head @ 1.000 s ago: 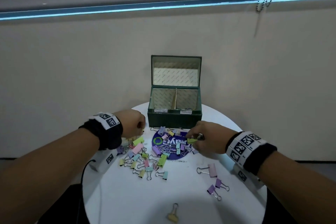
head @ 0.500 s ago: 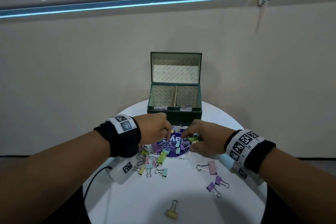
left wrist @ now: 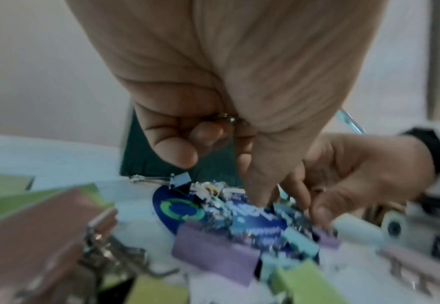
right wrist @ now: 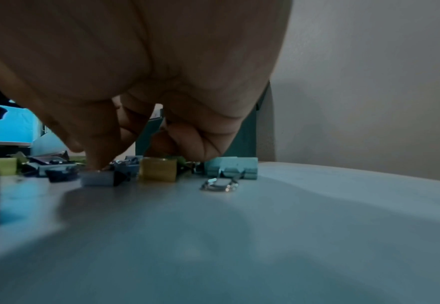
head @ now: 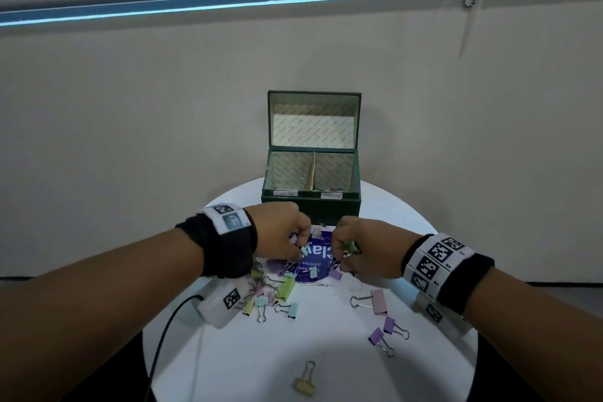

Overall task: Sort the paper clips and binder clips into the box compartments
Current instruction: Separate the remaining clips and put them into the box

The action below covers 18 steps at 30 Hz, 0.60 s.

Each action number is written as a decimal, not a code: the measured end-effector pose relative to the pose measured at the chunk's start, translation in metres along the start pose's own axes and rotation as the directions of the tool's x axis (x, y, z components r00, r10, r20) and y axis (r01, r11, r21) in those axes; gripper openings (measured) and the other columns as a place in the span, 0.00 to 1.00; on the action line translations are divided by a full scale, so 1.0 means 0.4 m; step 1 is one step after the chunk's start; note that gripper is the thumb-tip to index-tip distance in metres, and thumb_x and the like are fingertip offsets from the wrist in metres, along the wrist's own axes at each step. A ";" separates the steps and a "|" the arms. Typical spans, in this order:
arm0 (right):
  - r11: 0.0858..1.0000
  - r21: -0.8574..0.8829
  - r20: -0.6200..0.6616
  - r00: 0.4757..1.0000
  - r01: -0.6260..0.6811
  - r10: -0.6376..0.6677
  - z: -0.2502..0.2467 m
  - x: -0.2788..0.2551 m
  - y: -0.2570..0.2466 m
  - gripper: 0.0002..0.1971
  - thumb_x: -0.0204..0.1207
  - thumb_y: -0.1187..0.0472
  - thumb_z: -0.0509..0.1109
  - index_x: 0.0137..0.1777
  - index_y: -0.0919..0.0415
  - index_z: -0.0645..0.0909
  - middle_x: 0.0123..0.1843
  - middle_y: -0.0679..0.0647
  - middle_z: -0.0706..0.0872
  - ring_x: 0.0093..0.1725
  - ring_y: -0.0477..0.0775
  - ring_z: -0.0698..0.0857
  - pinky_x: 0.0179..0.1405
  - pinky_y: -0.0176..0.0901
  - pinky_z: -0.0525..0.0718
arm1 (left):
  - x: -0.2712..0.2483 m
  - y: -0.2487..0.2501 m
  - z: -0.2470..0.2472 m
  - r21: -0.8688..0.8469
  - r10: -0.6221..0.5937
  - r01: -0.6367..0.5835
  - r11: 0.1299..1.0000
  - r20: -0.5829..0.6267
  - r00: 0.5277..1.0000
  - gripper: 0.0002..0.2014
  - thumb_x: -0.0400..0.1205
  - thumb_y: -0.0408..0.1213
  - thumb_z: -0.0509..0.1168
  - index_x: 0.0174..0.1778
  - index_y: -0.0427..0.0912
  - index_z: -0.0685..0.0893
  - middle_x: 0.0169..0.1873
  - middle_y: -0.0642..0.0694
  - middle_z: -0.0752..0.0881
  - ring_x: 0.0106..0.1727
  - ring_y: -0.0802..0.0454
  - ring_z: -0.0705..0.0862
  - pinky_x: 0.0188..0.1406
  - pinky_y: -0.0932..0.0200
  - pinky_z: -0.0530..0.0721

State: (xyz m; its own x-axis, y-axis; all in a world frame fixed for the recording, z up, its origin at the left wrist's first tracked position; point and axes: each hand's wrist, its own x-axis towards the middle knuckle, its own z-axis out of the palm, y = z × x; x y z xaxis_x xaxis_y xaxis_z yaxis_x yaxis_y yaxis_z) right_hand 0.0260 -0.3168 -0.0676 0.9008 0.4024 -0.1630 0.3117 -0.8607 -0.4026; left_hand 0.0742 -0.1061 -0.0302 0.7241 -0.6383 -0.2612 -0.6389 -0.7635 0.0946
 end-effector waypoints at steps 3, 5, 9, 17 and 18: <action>1.000 0.019 0.009 1.000 0.012 -0.012 0.000 -0.002 -0.004 0.13 0.76 0.51 0.76 0.60 0.37 0.83 0.59 0.38 0.76 0.56 0.44 0.80 0.58 0.41 0.81 | -0.010 -0.028 -0.029 -0.180 -0.022 0.014 0.984 -0.044 0.999 0.08 0.78 0.48 0.74 0.43 0.51 0.82 0.46 0.54 0.85 0.47 0.54 0.83 0.48 0.56 0.83; 1.000 0.004 0.037 0.999 0.024 -0.024 0.002 -0.001 -0.003 0.18 0.76 0.47 0.75 0.65 0.32 0.82 0.58 0.37 0.75 0.56 0.43 0.79 0.59 0.43 0.82 | -0.010 -0.042 -0.060 -0.249 -0.046 0.021 0.968 -0.098 0.994 0.07 0.80 0.46 0.73 0.45 0.49 0.82 0.42 0.54 0.85 0.43 0.54 0.82 0.44 0.57 0.81; 1.000 0.017 0.033 0.999 0.024 -0.025 0.007 0.001 0.000 0.13 0.73 0.46 0.78 0.58 0.33 0.87 0.56 0.35 0.74 0.55 0.42 0.80 0.58 0.44 0.85 | 0.020 -0.070 -0.125 -0.070 -0.141 0.125 0.990 -0.295 0.945 0.07 0.85 0.48 0.65 0.50 0.50 0.76 0.45 0.54 0.80 0.45 0.53 0.80 0.44 0.56 0.78; 0.998 -0.054 0.072 0.997 0.040 -0.036 0.005 0.005 -0.004 0.21 0.78 0.51 0.74 0.70 0.37 0.80 0.62 0.40 0.79 0.61 0.46 0.80 0.64 0.45 0.82 | 0.095 -0.108 -0.151 -0.294 -0.232 0.146 0.945 -0.282 0.931 0.27 0.82 0.38 0.70 0.77 0.56 0.72 0.54 0.48 0.84 0.48 0.51 0.83 0.47 0.60 0.78; 0.998 -0.057 0.073 0.997 0.036 -0.032 0.005 0.005 -0.005 0.20 0.79 0.51 0.74 0.70 0.37 0.80 0.62 0.41 0.79 0.61 0.46 0.80 0.64 0.46 0.82 | 0.094 -0.113 -0.151 -0.291 -0.220 0.137 0.947 -0.277 0.935 0.31 0.82 0.36 0.69 0.80 0.60 0.69 0.57 0.49 0.84 0.47 0.52 0.83 0.48 0.62 0.77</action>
State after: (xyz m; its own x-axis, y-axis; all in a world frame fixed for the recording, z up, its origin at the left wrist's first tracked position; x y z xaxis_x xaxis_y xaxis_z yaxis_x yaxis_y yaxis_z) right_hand 0.0264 -0.3137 -0.0691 0.8659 0.4516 -0.2149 0.3609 -0.8617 -0.3567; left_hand 0.1461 -0.1016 0.0136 0.8898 -0.4563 0.0007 -0.4305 -0.8389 0.3330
